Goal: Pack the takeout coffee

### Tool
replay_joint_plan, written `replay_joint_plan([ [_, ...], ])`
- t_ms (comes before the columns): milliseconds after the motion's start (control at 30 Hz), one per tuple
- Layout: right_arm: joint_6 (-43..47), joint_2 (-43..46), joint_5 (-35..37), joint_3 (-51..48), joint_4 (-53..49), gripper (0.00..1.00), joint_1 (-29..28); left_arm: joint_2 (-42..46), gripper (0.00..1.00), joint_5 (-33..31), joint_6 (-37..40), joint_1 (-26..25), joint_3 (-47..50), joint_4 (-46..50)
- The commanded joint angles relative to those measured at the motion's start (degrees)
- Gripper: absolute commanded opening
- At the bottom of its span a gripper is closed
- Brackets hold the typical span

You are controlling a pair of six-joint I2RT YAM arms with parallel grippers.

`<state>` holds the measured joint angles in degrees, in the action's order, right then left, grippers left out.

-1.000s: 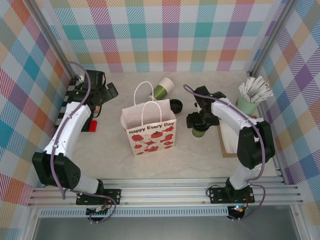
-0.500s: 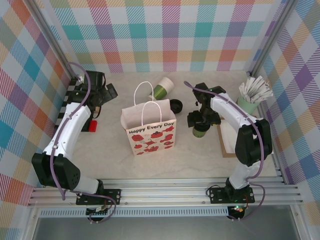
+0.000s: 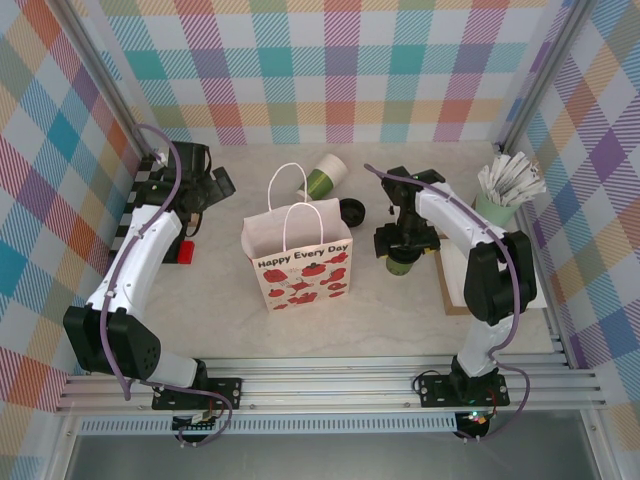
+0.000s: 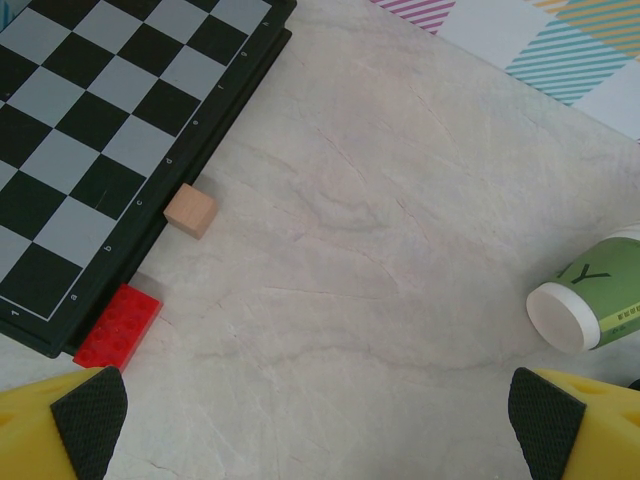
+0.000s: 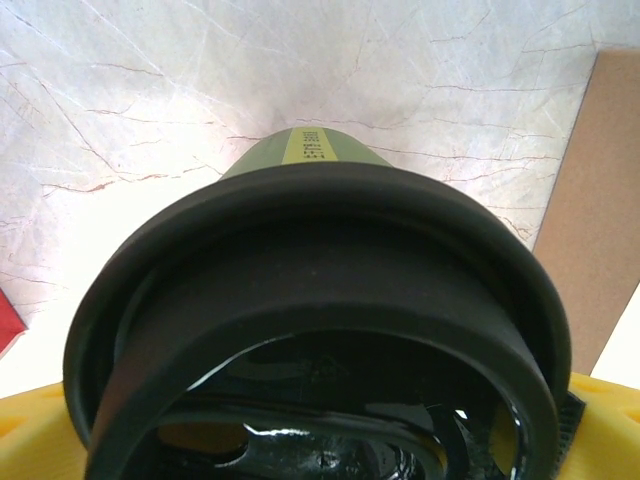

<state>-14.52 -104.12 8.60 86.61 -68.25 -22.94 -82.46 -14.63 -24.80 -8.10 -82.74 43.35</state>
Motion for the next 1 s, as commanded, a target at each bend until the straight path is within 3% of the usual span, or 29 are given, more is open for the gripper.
replay_joint_plan([
  [0,-0.41,-0.22,0.71,1.41,-1.3,0.96,-0.35,1.22,1.0,-0.58,0.3,-0.11,0.19,0.25],
  [333,-0.2,2.62,3.51,0.36,-0.82,0.7,-0.43,1.31,1.0,2.36,0.89,-0.04,-0.94,-0.23],
  [467,-0.15,4.8,2.94,2.73,-3.37,0.67,-0.44,2.82,1.0,13.02,4.85,-0.08,-0.33,-4.48],
  [633,-0.3,8.46,2.3,7.14,-7.42,0.62,-0.82,5.26,1.0,32.9,16.0,-0.08,-1.36,-7.4],
  [733,1.94,10.12,0.3,10.44,-8.25,0.62,-1.41,6.16,1.0,35.9,21.25,-0.08,-3.65,-2.16],
  [867,4.69,10.67,-1.8,18.44,-9.45,0.62,-2.19,7.07,1.0,27.39,20.25,-0.08,-9.91,13.62],
  [967,6.42,8.85,-0.5,25.32,-11.64,0.62,-2.6,8.14,0.96,32.02,17.0,-0.86,-10.91,23.87],
])
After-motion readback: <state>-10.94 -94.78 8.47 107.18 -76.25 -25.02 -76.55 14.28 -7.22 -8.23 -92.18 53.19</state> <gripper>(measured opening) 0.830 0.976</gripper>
